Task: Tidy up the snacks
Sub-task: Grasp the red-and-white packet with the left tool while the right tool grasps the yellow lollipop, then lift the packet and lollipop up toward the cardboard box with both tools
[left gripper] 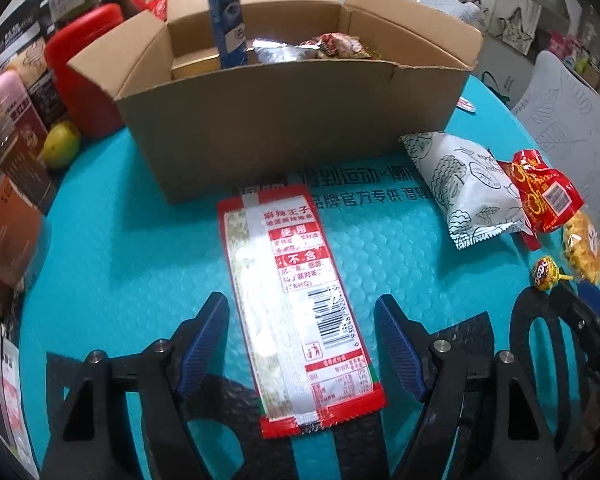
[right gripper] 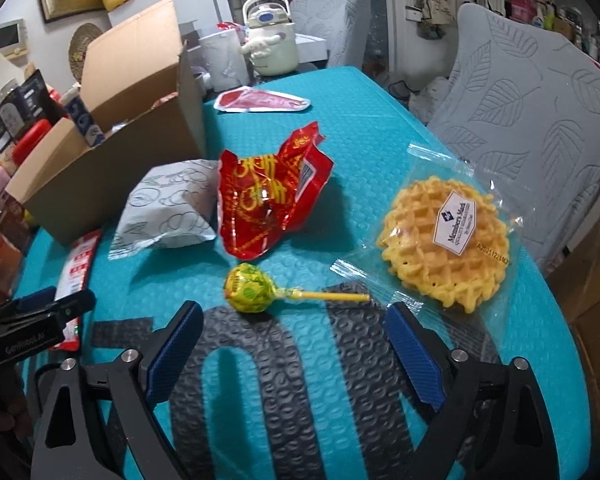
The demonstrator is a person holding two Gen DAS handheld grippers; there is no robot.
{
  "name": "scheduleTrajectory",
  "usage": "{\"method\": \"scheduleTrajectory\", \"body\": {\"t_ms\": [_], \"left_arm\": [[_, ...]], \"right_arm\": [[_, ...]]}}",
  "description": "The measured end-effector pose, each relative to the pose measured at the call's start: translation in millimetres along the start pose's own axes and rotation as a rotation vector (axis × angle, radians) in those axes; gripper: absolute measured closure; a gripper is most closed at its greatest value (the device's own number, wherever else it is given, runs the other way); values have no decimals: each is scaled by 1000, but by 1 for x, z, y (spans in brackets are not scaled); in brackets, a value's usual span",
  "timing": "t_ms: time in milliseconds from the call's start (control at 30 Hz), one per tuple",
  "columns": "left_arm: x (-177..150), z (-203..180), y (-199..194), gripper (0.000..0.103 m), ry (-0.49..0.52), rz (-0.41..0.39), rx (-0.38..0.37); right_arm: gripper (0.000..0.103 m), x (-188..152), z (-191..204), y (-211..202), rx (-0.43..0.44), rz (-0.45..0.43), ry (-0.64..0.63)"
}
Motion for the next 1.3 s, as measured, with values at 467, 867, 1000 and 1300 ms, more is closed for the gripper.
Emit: {"method": "scheduleTrajectory", "body": {"t_ms": [467, 867, 1000, 1300], "left_arm": [[5, -17, 1, 51, 55, 1, -49], [4, -16, -1, 51, 45, 0, -81], [0, -15, -5, 52, 33, 7, -111], [-12, -14, -27, 53, 37, -24, -123]], "right_arm": [[7, 9, 12, 18, -12, 5, -18], [22, 7, 9, 14, -41, -15, -13], [22, 1, 11, 7, 3, -15, 1], [22, -14, 24, -10, 55, -20, -13]]}}
Point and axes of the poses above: each gripper's, at about its wrist camera, not at the fingertips, and y roughly the way its jaws point, z to its left, x to its top, the point moved 4 cm from there along y, roughly the way its jaws point, and after that the axes turned 2 degrees about -x, right-handed, at the moved point
